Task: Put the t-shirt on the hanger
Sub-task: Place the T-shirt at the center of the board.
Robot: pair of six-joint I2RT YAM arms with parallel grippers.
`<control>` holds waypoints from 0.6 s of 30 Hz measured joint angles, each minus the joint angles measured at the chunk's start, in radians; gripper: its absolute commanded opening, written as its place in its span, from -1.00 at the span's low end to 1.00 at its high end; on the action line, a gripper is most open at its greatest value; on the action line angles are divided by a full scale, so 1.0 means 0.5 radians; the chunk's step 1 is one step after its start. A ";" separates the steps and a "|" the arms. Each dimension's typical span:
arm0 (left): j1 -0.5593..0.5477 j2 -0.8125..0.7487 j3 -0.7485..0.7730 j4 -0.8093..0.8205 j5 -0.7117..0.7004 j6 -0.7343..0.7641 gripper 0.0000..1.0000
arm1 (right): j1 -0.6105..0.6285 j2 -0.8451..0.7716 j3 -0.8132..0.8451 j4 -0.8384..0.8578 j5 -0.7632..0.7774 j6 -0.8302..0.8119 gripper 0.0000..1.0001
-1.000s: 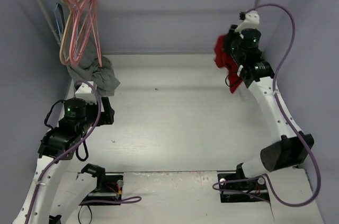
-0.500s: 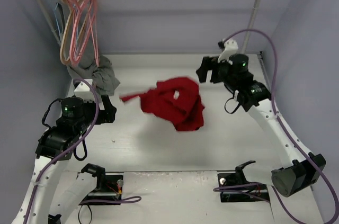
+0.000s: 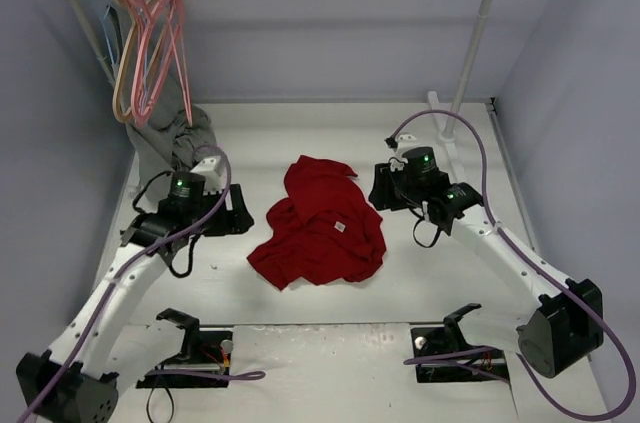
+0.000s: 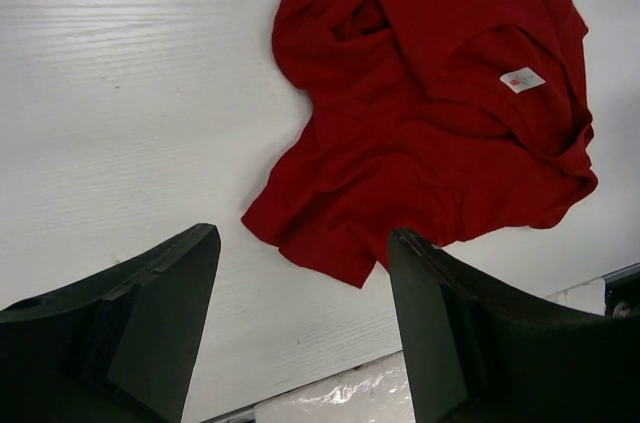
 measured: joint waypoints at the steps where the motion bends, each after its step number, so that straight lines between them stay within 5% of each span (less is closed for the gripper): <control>1: -0.031 0.070 -0.014 0.046 0.005 -0.015 0.35 | 0.014 -0.005 -0.038 0.028 -0.024 0.008 -0.19; 11: -0.530 0.819 0.040 0.604 -0.088 -0.067 0.35 | 0.213 0.005 -0.436 0.157 -0.118 0.239 -0.10; 18: -0.669 1.324 0.241 0.847 -0.179 -0.026 0.35 | 0.229 0.008 -0.603 0.252 -0.109 0.394 -0.10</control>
